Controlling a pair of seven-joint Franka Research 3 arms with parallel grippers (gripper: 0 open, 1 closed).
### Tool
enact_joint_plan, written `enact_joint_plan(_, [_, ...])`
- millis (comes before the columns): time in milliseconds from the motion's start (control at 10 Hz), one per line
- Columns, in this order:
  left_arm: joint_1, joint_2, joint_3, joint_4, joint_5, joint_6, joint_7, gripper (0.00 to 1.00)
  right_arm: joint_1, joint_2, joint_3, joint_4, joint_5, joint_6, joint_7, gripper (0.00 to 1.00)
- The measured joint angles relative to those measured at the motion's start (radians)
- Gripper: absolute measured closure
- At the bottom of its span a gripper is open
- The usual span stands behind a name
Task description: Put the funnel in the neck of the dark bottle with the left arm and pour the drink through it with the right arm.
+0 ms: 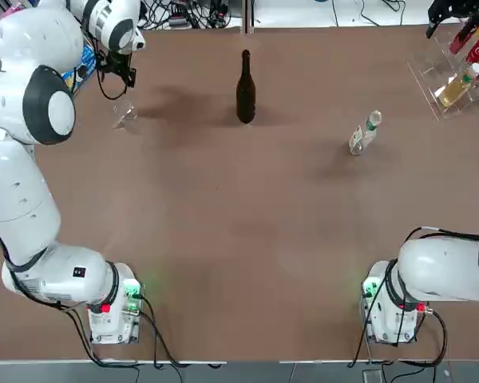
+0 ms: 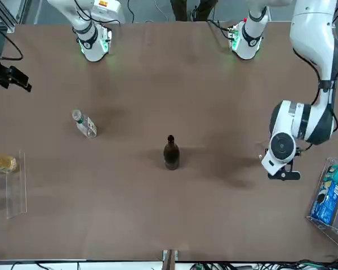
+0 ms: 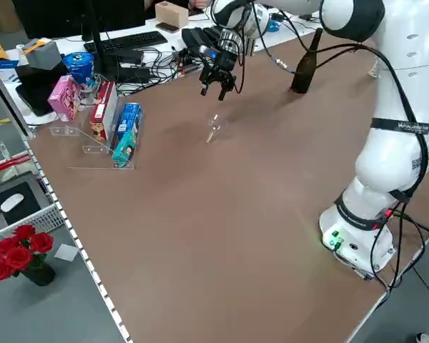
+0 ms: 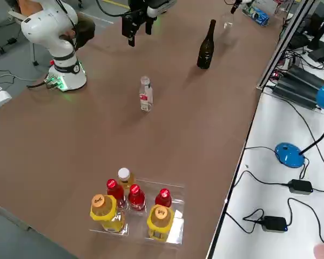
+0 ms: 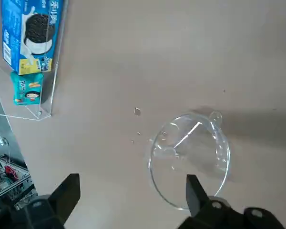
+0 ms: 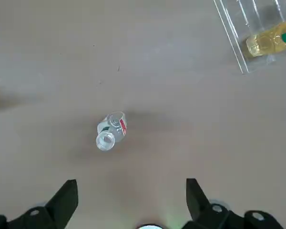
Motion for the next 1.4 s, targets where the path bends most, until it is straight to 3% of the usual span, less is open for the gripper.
enact_joint_plan(300, [0.002, 0.043, -0.008, -0.025, 0.118, 0.018, -0.092, 0.10, -0.001, 0.000, -0.002, -0.002, 0.001, 0.033, -0.036, 0.00])
enact_joint_plan(500, [0.003, 0.064, -0.011, -0.029, 0.131, 0.026, -0.111, 0.24, -0.003, 0.000, -0.053, -0.002, 0.035, 0.035, -0.149, 0.00])
enact_joint_plan(600, [0.004, 0.067, -0.011, -0.030, 0.132, 0.026, -0.112, 0.33, -0.005, 0.000, -0.102, -0.003, 0.059, 0.035, -0.238, 0.00])
enact_joint_plan(700, [0.003, 0.067, -0.011, -0.034, 0.132, 0.026, -0.112, 0.49, -0.007, 0.000, -0.144, -0.004, 0.082, 0.035, -0.324, 0.00])
enact_joint_plan(900, [0.003, 0.067, -0.013, -0.045, 0.132, 0.026, -0.114, 0.78, -0.009, 0.001, -0.194, -0.016, 0.124, 0.039, -0.529, 0.00])
enact_joint_plan(1200, [0.005, 0.064, -0.036, -0.049, 0.132, 0.006, -0.134, 0.89, -0.010, 0.015, -0.257, -0.048, 0.190, 0.053, -0.858, 0.00])
enact_joint_plan(1300, [0.006, 0.054, -0.063, -0.044, 0.132, -0.037, -0.134, 0.95, -0.010, 0.020, -0.269, -0.058, 0.226, 0.052, -0.970, 0.00])
enact_joint_plan(1400, [0.007, 0.040, -0.098, -0.030, 0.132, -0.072, -0.134, 0.95, -0.010, 0.025, -0.285, -0.080, 0.269, 0.052, -1.081, 0.00])
